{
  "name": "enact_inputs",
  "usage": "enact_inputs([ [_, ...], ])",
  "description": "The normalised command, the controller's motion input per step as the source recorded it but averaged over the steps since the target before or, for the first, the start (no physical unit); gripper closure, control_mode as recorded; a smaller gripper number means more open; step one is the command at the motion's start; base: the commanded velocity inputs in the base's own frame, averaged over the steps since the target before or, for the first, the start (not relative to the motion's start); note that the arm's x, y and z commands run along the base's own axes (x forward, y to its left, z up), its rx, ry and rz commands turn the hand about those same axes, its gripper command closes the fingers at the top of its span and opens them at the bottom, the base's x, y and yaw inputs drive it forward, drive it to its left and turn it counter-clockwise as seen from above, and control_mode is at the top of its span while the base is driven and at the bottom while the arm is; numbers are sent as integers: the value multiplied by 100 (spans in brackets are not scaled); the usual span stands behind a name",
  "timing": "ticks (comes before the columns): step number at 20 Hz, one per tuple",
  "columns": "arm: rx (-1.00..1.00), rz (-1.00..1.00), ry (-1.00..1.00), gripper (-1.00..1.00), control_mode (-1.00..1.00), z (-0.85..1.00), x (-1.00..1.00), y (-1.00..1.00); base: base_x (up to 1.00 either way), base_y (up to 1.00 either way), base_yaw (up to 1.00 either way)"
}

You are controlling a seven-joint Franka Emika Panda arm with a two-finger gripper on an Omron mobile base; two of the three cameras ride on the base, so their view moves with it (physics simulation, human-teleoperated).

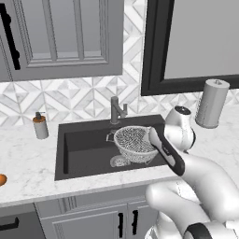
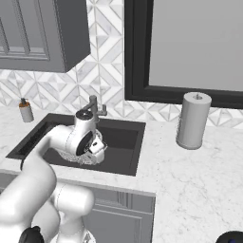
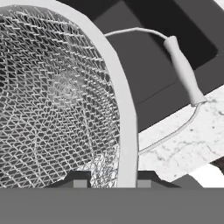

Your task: Put the colander in the sink, put the tangerine in the colander, and turn on the sink faucet and pour water over the colander.

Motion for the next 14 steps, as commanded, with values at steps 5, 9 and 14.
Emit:
enact_inputs([
  [5, 0, 7, 0, 100, -100, -15, 29, -19, 0, 0, 0],
  [9, 0, 1, 0, 100, -100, -1, 44, 0, 0, 0, 0],
  [14, 0, 0, 2, 100, -100, -3, 37, 0, 0, 0, 0],
])
